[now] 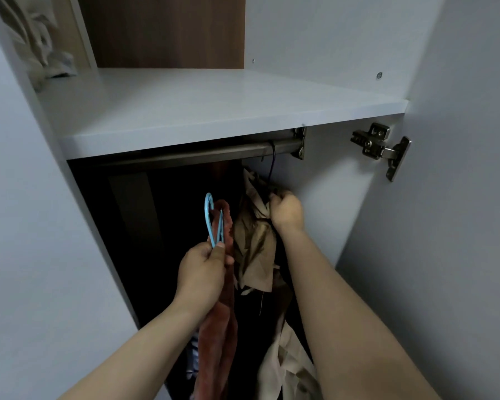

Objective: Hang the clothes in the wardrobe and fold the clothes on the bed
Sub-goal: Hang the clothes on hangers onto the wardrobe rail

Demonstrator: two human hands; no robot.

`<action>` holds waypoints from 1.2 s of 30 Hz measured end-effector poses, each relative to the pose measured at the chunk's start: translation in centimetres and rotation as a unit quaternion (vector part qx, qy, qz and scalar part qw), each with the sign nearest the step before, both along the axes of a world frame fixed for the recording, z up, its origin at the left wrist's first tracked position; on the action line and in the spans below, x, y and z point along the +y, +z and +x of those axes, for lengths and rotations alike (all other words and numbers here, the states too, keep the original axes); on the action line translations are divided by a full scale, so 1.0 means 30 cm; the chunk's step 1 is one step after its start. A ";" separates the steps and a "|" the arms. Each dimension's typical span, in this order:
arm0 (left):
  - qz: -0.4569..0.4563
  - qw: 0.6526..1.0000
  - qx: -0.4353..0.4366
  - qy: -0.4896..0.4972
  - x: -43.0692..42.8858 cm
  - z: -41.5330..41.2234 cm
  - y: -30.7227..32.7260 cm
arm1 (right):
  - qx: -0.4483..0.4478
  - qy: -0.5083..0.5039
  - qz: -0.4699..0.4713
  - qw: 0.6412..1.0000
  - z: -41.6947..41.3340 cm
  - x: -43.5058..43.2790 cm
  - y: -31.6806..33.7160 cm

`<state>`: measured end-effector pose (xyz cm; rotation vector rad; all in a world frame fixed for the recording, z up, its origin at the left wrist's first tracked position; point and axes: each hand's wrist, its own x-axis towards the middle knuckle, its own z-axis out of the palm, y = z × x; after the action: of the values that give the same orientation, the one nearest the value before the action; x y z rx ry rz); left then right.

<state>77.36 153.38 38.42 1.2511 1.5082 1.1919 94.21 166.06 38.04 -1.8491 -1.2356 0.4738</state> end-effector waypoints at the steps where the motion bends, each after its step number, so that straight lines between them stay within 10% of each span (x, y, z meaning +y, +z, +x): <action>1: -0.002 1.000 -0.003 0.000 0.005 0.004 0.005 | -0.003 -0.013 0.019 1.000 -0.003 -0.035 -0.008; 6: -0.015 1.000 -0.013 -0.011 0.027 0.037 0.028 | 0.001 -0.031 0.133 0.991 -0.027 -0.278 -0.068; 36: 0.034 0.995 -0.072 0.059 0.359 0.167 0.103 | 0.020 0.004 0.066 0.998 0.007 -0.461 -0.164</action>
<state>82.37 164.14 41.50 1.1066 1.4626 1.3902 94.43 152.23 33.11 -1.7153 -1.2185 0.4223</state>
